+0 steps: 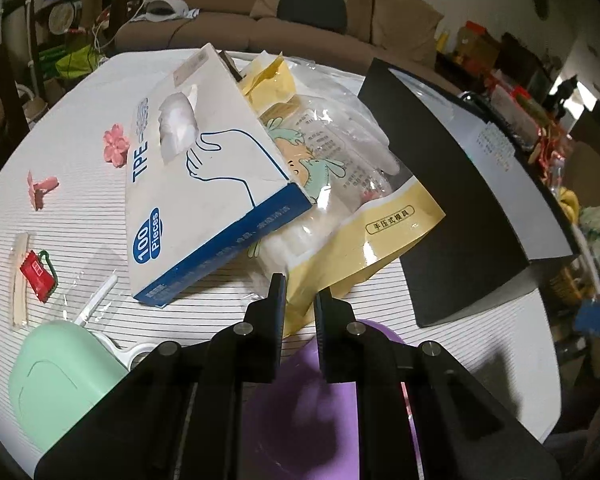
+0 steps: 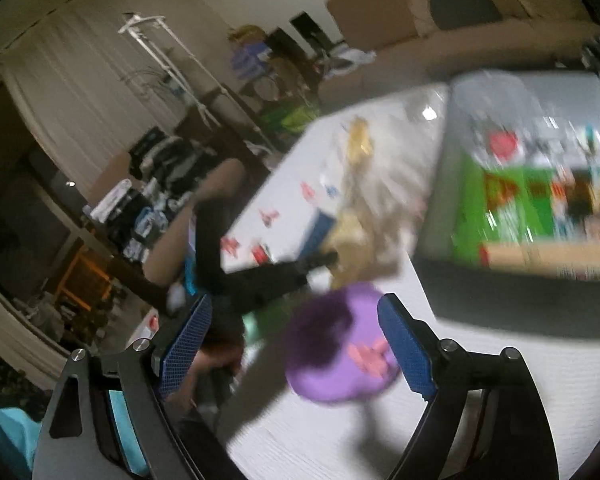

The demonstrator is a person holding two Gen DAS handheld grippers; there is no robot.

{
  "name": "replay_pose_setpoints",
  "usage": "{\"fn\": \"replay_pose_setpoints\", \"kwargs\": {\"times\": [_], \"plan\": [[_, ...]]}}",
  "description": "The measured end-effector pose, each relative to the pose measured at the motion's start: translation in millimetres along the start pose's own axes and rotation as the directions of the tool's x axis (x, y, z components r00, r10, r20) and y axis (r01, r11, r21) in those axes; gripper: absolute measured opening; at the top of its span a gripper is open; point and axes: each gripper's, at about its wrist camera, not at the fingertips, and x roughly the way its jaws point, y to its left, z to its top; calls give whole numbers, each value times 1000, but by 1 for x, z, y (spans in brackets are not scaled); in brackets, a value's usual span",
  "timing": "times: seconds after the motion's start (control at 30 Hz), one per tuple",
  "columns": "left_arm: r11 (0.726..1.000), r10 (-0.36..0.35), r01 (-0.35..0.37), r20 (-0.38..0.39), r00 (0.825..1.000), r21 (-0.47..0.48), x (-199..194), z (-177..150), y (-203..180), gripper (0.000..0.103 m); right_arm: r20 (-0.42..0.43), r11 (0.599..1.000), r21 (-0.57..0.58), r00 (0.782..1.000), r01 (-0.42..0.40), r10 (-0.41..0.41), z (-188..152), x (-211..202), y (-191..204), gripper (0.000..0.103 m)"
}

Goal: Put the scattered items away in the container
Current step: 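Grasp the yellow snack package with the right gripper and lift it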

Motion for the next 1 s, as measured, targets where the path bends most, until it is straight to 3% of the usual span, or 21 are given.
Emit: {"fn": "replay_pose_setpoints", "kwargs": {"times": [0.03,0.1,0.2,0.3,0.37,0.47,0.57,0.63,0.67,0.7,0.83,0.9,1.0], "plan": [[1000,-12,12,3,1000,-14,-1,1,3,13,-11,1000,-10,1000,-5,5,15,5,3,68],[999,-27,28,14,1000,-40,-4,4,8,13,-46,1000,-13,999,8,-8,44,21,6,67],[997,-39,41,24,999,-60,-7,8,12,13,-142,993,-22,983,115,-117,83,62,2,68],[996,-51,52,25,998,-70,-8,9,14,13,-251,961,-77,928,265,-276,103,109,-4,68],[995,-59,61,24,998,-79,-8,10,16,13,-318,941,-94,886,325,-338,106,134,-10,68],[992,-78,80,29,997,-98,-9,12,20,13,-421,928,-66,833,367,-360,101,167,-25,68],[985,-112,115,34,993,-132,-10,14,26,13,-508,933,-1,804,359,-309,89,192,-44,68],[979,-134,138,35,990,-148,-10,15,29,13,-535,939,69,807,337,-251,83,202,-54,65],[979,-138,142,34,990,-149,-10,15,29,14,-538,942,102,814,320,-219,82,205,-58,46],[979,-136,139,31,990,-147,-10,15,29,14,-531,943,125,824,307,-198,81,206,-61,41],[961,-199,205,48,979,-188,-19,17,40,18,-464,952,169,872,257,-153,86,196,-61,33],[935,-268,276,66,961,-223,-29,19,47,21,-421,956,205,900,212,-110,90,183,-61,30],[887,-395,405,91,914,-221,-50,24,50,35,-373,952,261,926,157,-50,96,167,-63,23]]}}
